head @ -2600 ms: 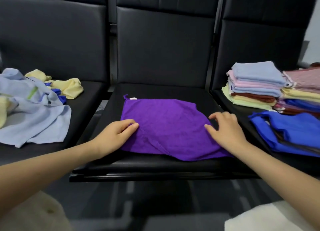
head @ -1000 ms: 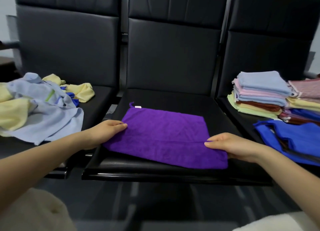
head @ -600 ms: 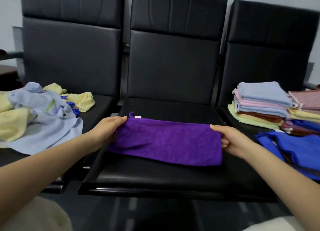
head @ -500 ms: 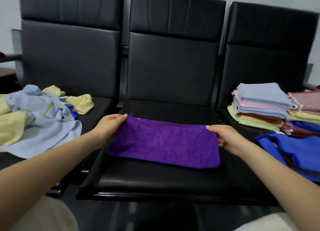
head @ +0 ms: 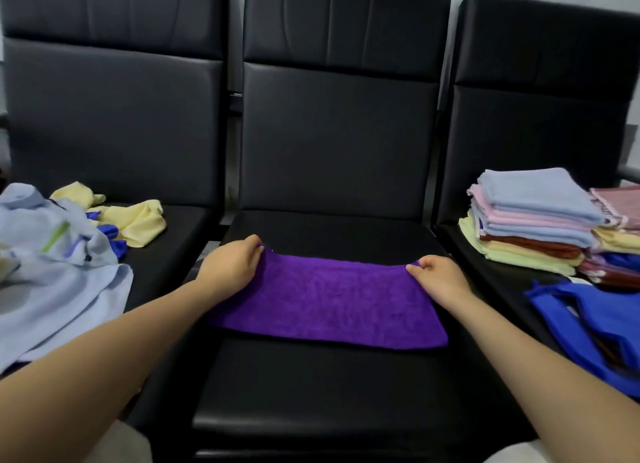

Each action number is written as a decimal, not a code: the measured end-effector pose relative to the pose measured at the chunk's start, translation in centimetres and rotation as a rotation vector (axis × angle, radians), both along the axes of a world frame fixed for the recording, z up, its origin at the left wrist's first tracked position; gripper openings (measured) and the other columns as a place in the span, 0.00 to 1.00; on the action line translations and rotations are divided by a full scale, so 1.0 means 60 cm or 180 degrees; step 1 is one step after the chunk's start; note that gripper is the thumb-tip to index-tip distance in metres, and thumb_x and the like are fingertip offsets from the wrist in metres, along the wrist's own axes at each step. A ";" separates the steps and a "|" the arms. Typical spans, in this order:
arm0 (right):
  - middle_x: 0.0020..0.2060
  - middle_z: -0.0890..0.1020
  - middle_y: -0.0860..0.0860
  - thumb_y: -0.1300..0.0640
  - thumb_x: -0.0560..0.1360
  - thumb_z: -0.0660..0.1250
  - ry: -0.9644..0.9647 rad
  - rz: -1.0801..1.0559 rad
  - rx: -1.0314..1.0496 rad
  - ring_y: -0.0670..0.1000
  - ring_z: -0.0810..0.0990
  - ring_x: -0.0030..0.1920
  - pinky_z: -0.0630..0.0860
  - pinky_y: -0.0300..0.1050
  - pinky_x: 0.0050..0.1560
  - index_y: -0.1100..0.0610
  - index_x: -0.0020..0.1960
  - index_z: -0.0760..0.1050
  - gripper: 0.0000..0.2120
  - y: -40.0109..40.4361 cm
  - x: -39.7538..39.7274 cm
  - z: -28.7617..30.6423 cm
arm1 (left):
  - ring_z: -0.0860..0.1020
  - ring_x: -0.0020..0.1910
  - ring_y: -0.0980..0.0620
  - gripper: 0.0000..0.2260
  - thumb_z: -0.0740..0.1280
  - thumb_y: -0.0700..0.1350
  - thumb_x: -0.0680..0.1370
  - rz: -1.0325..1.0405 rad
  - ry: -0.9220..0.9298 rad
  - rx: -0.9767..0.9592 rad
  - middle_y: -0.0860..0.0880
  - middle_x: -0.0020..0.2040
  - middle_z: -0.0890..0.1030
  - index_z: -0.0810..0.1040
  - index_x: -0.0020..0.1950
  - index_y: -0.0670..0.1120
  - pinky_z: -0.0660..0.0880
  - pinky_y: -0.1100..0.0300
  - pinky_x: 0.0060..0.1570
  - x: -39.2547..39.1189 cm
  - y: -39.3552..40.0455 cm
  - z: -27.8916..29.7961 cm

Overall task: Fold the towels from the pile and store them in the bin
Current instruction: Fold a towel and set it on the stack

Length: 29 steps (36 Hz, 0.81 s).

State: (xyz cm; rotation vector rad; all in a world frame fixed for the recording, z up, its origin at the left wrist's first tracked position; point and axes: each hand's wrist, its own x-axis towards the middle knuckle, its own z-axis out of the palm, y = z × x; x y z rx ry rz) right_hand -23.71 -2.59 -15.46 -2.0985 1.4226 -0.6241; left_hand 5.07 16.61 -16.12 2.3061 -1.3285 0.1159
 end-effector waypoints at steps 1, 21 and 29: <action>0.30 0.76 0.49 0.51 0.78 0.66 0.0035 -0.0036 -0.0035 0.49 0.75 0.34 0.66 0.44 0.35 0.53 0.35 0.74 0.14 -0.004 0.001 -0.002 | 0.78 0.51 0.45 0.12 0.54 0.49 0.84 -0.0030 -0.0056 -0.0031 0.45 0.51 0.81 0.73 0.57 0.45 0.73 0.51 0.50 0.002 -0.002 -0.003; 0.41 0.79 0.50 0.48 0.79 0.66 0.0236 -0.0388 -0.0307 0.52 0.77 0.43 0.66 0.43 0.39 0.55 0.46 0.75 0.10 -0.041 0.038 -0.018 | 0.76 0.58 0.40 0.12 0.62 0.47 0.80 0.0388 0.0399 -0.0138 0.41 0.58 0.75 0.75 0.62 0.46 0.71 0.52 0.55 0.043 -0.075 -0.017; 0.28 0.73 0.53 0.38 0.74 0.68 0.0673 -0.0105 0.0339 0.55 0.75 0.32 0.70 0.47 0.37 0.57 0.28 0.68 0.27 -0.015 0.017 0.022 | 0.66 0.65 0.41 0.16 0.62 0.48 0.80 0.0252 -0.0161 -0.0455 0.41 0.64 0.70 0.73 0.66 0.43 0.69 0.47 0.58 0.008 -0.051 -0.014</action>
